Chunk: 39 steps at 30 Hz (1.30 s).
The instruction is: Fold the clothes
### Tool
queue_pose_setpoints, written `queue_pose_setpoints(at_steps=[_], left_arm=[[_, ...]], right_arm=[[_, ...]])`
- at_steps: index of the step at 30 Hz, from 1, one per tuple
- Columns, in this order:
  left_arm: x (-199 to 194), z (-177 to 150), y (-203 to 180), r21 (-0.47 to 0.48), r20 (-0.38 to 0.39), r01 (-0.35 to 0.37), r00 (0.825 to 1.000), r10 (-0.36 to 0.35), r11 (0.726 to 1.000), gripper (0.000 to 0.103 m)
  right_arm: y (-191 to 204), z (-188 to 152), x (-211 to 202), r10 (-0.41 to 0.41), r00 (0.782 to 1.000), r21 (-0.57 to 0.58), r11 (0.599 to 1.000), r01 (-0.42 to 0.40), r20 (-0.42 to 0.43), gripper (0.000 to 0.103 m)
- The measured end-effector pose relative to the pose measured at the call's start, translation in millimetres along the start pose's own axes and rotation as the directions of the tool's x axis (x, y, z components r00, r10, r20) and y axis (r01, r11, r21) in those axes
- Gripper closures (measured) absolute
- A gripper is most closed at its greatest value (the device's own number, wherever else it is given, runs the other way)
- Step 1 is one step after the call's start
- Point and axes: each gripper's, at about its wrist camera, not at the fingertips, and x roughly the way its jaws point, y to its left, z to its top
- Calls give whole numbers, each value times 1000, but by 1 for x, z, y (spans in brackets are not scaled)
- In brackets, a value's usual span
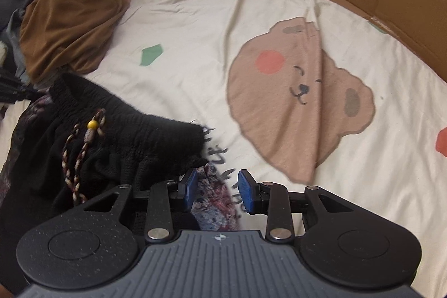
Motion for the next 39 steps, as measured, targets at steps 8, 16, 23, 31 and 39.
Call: queue_pose_setpoints(at_steps=[8,16,23,31,39], left_arm=[[1,0,-1,6,-4,-3,1000,3,1000,100],[1,0,-2,10,-7,-4,1000,4,1000,100],[3,-3,0,6,-17,-10,1000,10,1000,99],[2,-3,3,5,-21,-2,1000,2,1000,98],[1,0,4,14,-25,4,1000,-4,1000,91]], right_arm=[[19,0,5,43,999,-50,998,-44,-19,64],[24,-1,3,157,987,-4,988,-157,-36,66],[33,-6,5,226,972,22,974,-225,-63,67],[14,6,-24,178,984,-16,984,-178,-19,66],[-11,18,-11,120,992,-56,991,-122,-36,66]])
